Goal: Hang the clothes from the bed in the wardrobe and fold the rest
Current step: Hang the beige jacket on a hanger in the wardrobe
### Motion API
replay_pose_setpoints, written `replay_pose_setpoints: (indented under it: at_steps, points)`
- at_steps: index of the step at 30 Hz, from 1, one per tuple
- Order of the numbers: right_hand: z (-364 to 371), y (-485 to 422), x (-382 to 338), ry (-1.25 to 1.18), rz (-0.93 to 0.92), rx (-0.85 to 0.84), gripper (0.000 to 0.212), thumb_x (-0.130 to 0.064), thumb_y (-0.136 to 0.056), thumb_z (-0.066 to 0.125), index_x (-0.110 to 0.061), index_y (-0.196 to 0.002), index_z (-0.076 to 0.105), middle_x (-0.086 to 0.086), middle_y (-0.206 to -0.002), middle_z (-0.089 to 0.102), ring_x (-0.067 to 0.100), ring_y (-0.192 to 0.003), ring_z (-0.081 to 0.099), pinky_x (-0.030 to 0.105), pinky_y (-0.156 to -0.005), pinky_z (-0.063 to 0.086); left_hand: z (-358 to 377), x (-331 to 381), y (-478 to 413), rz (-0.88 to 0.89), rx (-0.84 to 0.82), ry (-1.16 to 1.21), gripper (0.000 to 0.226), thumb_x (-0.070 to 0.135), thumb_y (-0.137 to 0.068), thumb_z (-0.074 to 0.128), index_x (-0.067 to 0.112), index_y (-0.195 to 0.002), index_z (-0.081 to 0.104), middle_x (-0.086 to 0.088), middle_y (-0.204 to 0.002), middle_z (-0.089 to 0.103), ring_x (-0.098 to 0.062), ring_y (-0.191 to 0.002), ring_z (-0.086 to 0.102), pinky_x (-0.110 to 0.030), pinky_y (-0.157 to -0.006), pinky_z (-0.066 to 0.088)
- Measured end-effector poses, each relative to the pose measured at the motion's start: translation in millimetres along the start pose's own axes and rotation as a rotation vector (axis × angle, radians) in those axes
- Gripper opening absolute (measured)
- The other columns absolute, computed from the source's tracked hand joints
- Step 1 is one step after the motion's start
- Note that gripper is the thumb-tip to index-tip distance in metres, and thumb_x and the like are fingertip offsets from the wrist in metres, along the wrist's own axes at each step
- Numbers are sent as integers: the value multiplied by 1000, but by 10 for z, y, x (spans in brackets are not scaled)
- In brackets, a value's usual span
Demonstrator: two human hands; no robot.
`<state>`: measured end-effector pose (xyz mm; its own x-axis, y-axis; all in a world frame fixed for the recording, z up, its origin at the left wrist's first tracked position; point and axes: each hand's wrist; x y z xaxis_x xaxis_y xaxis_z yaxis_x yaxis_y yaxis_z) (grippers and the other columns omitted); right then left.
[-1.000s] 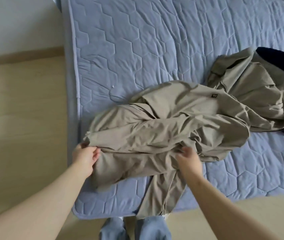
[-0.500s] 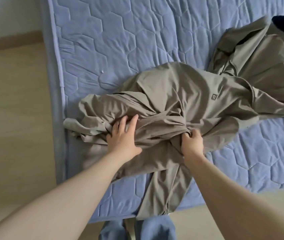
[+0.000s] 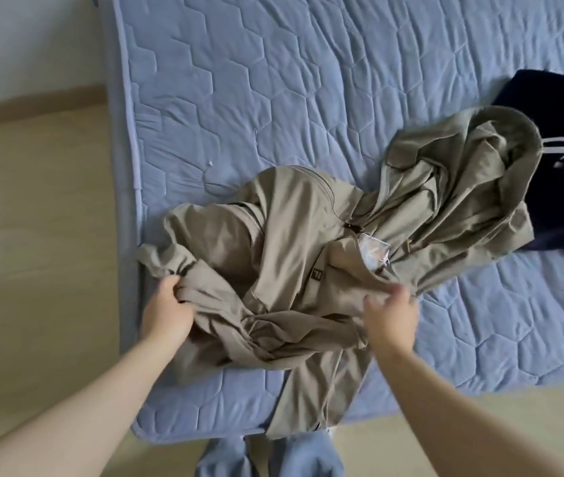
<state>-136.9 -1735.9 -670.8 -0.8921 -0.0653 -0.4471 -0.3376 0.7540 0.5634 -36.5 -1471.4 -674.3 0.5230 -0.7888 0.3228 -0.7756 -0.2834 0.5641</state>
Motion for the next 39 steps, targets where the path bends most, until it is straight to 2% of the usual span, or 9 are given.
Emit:
replay_pose_setpoints:
  at_steps: [3,5,11,15,18,22,27,31,39]
  points:
    - [-73,-406,-135,217,-102,21,65,-21,-74,63,-29,-134,37,7,-140,32,35,-122,36,42,-99,34,193,330,210,170,-73,72,45,3,-81,52,20,-123,50,-5,-120,58,-26,-108,53,-24,-80,32]
    - [-9,-553,-226,338,-143,-131,56,-21,-78,61,-28,-132,45,5,-143,33,36,-124,35,39,-97,34,328,536,325,243,-169,163,39,0,-80,52,22,-113,52,1,-111,56,-18,-101,52,-20,-79,31]
    - [288,34,-116,303,-183,-544,14,-21,-86,54,-9,-89,61,12,-93,63,30,-99,59,24,-68,36,446,921,496,417,-13,277,16,13,-92,51,22,-79,47,7,-79,53,7,-65,51,-3,-60,33]
    - [319,460,267,216,136,-881,19,-26,-87,58,-14,-72,59,5,-75,59,22,-76,59,25,-63,46,474,1019,580,651,-12,75,12,13,-91,53,10,-102,59,2,-97,54,-6,-90,52,-14,-77,34]
    - [230,490,548,-82,435,-701,38,-50,-89,51,-15,-78,59,6,-80,61,25,-82,61,34,-76,51,576,1129,662,781,-46,-55,19,7,-90,50,10,-105,61,-4,-109,58,-21,-104,50,-22,-85,32]
    - [104,202,740,-104,403,-225,40,-46,-88,51,-17,-64,35,1,-62,47,20,-60,46,29,-59,37,851,1386,703,847,-114,-61,30,-3,-88,43,8,-104,64,-5,-115,60,-21,-107,53,-27,-87,37]
    - [275,77,623,-336,310,-483,49,-42,-76,71,-13,-110,51,2,-104,63,16,-92,60,25,-70,47,1387,1566,595,494,-335,-199,43,14,-87,57,9,-128,46,-10,-132,48,-26,-122,46,-31,-98,36]
    - [440,111,624,-191,200,-496,46,-24,-79,68,-16,-117,43,-1,-109,54,18,-98,54,29,-79,46,1538,1422,554,448,-411,-416,32,14,-89,53,10,-119,41,-14,-127,50,-33,-116,48,-38,-92,41]
    - [161,292,108,-641,288,-252,14,-9,-92,45,-20,-85,51,9,-95,61,23,-86,56,39,-82,49,847,1516,541,177,-486,378,12,22,-91,55,16,-85,64,4,-77,63,-15,-76,57,-18,-62,45]
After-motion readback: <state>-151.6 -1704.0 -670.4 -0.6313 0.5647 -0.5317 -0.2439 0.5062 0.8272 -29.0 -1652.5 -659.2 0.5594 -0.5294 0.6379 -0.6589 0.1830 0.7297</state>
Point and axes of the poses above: each hand's wrist, its own y-axis away from the middle knuckle, its own z-axis out of the palm, x = y × z
